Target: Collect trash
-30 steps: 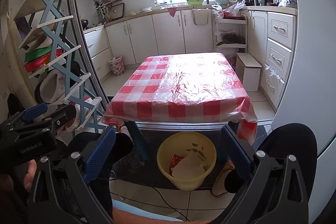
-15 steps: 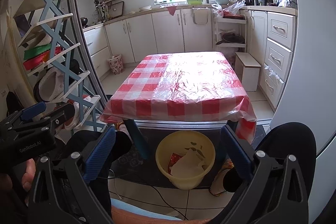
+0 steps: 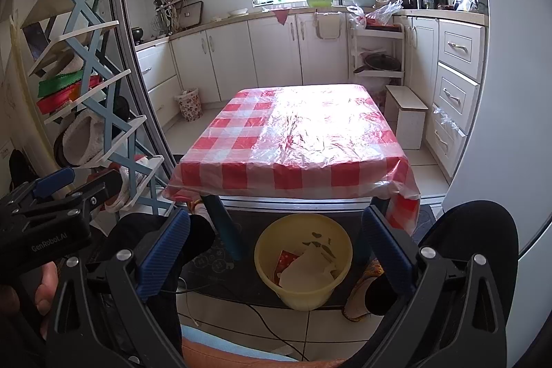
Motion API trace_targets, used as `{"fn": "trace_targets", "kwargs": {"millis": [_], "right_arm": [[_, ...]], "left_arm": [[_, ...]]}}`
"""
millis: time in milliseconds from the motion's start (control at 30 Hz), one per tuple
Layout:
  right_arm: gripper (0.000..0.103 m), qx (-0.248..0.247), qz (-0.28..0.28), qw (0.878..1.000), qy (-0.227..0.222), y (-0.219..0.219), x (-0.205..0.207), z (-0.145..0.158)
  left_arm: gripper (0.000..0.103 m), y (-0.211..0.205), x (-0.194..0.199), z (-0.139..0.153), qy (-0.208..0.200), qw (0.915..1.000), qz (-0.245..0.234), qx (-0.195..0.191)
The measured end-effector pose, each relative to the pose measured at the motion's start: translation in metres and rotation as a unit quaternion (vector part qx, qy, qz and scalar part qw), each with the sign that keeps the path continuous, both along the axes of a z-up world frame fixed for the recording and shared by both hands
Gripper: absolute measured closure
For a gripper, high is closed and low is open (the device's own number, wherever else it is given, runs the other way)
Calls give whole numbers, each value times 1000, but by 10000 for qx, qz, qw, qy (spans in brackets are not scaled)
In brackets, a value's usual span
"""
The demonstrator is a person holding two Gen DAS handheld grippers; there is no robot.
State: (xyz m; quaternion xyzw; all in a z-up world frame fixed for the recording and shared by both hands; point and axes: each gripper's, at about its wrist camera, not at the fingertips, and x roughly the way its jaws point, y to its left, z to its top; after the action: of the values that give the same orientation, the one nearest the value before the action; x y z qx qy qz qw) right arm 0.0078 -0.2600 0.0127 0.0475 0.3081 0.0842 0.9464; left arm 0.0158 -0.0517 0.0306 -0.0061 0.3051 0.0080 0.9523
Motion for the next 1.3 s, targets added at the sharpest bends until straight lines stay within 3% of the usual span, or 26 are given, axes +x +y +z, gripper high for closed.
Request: {"fn": "trace_targets", "kwargs": {"millis": [1033, 1300], "right_arm": [[7, -12, -37, 10000, 43, -5, 0, -2], [7, -9, -83, 9999, 97, -6, -2, -6]], "left_arm": [[8, -5, -3, 2, 37, 9999, -130, -28], [8, -10, -4, 5, 45, 9993, -362, -24]]}}
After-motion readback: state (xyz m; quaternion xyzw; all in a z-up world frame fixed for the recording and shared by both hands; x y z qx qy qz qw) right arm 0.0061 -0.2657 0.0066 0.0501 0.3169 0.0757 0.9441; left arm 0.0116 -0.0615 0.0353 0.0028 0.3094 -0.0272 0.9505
